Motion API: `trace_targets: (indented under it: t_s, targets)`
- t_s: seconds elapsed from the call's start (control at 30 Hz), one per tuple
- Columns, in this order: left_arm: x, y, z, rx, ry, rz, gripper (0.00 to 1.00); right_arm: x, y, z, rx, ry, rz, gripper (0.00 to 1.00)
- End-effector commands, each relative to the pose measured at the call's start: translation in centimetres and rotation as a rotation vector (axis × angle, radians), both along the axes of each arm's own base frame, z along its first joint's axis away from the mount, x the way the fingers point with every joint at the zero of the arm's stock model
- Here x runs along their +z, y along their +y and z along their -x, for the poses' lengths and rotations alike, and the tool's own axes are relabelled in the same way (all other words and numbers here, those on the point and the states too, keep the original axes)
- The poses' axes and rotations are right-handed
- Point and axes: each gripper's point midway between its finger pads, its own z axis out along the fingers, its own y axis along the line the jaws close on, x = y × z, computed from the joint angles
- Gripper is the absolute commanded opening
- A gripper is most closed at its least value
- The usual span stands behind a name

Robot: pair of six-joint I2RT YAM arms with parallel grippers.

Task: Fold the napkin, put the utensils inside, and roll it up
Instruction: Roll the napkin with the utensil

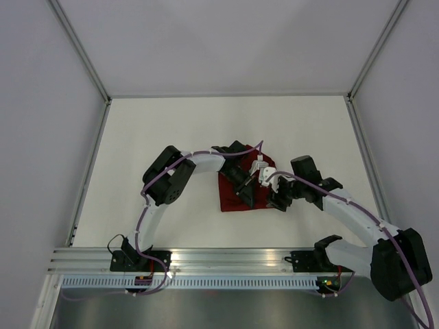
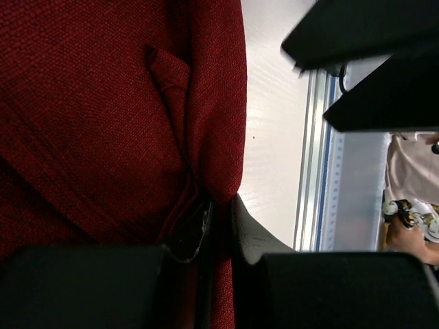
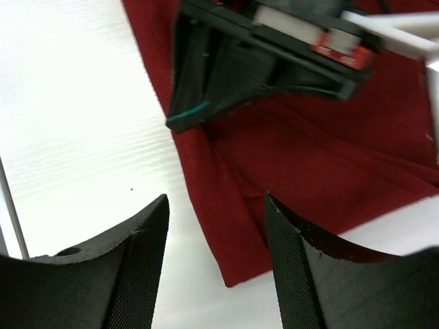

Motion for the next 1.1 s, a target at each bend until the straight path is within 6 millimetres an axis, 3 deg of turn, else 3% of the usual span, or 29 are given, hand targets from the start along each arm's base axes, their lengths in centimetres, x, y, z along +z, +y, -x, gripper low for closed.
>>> trace_targets:
  t_s: [0.0, 0.4, 0.6, 0.7, 0.73, 0.83, 0.93, 1.07]
  targets:
    - [-2.2, 0.9, 0.9, 0.012, 0.072, -0.106, 0.02, -0.7, 1.6, -0.3, 0.089, -0.112, 0.067, 0.63]
    - [-2.6, 1.1, 0.5, 0.024, 0.072, -0.125, 0.02, -4.7, 4.2, 0.9, 0.174, -0.102, 0.177, 0.6]
    - [-2.6, 1.2, 0.4, 0.023, 0.07, -0.125, 0.02, -5.8, 4.8, 0.9, 0.183, -0.085, 0.211, 0.49]
    - [-2.4, 1.3, 0.1, 0.033, 0.048, -0.134, 0.11, -6.2, 4.8, 1.1, 0.184, -0.065, 0.219, 0.33]
    - [-2.1, 1.3, -0.1, 0.044, 0.048, -0.137, 0.2, -6.3, 4.7, 1.3, 0.189, -0.054, 0.223, 0.29]
    - [-0.7, 1.0, -1.3, 0.083, 0.015, -0.108, 0.32, -6.6, 4.5, 1.9, 0.208, -0.021, 0.233, 0.17]
    - [1.2, 0.8, -2.2, 0.119, -0.006, -0.059, 0.41, -6.9, 4.6, 2.7, 0.239, 0.032, 0.231, 0.13]
    - [3.0, 0.9, -4.2, 0.198, -0.056, -0.035, 0.41, -7.1, 4.6, 3.3, 0.277, 0.12, 0.209, 0.12]
